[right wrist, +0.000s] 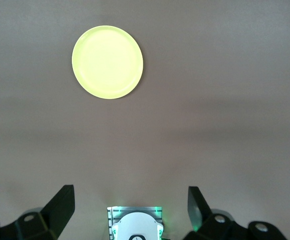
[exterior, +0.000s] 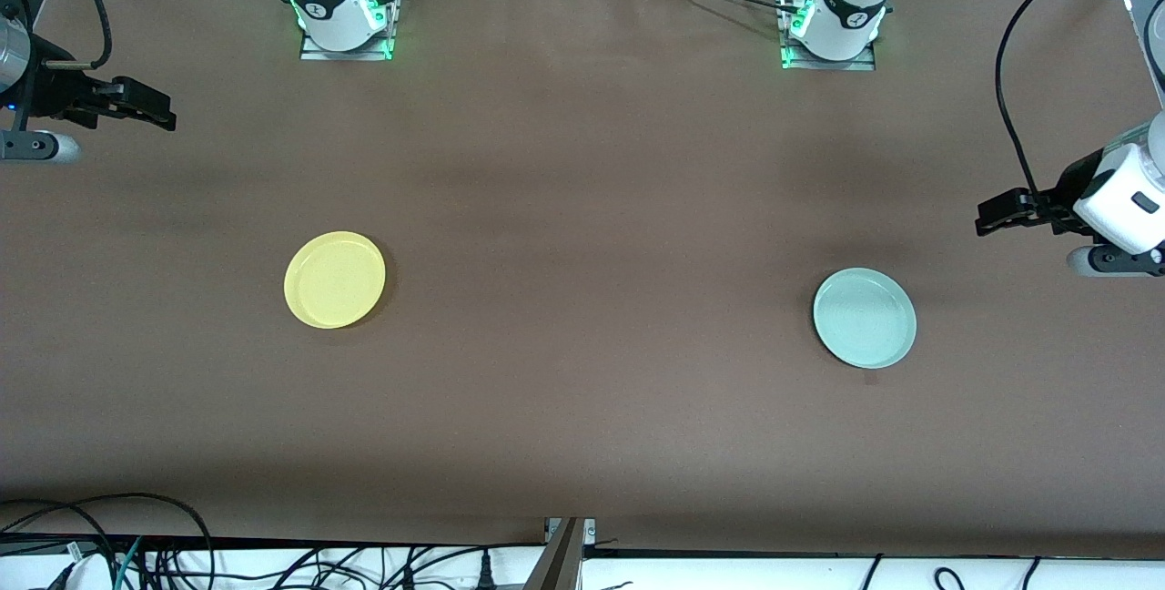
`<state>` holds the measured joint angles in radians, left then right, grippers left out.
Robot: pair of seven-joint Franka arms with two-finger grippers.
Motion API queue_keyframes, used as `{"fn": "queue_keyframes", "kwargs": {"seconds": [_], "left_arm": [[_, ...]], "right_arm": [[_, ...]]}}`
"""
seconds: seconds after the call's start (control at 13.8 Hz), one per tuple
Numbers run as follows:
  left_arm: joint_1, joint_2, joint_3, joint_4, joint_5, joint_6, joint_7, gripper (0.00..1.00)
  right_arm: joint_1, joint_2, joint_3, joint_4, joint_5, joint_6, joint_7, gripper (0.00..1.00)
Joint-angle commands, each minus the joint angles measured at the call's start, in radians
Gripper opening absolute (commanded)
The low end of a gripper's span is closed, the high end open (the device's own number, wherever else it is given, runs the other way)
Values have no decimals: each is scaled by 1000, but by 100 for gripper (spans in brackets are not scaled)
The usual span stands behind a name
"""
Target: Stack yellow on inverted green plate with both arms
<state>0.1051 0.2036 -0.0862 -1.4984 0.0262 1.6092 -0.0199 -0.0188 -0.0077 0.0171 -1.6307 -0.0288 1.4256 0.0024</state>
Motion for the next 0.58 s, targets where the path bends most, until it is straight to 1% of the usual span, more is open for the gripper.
{"fn": "queue_keyframes", "kwargs": {"seconds": [0.0,0.29,0.51], "left_arm": [[4,34,-3,7,3,-12,9,100],[-2,48,-3,-3,4,-14,6,100],[7,95,-1,-6,6,-6,0,100]], "right_arm": [[3,9,-3,26,-2,-22,1,100],[3,9,-5,26,-2,-22,-1,100],[3,9,-5,26,-2,-22,1,100]]}}
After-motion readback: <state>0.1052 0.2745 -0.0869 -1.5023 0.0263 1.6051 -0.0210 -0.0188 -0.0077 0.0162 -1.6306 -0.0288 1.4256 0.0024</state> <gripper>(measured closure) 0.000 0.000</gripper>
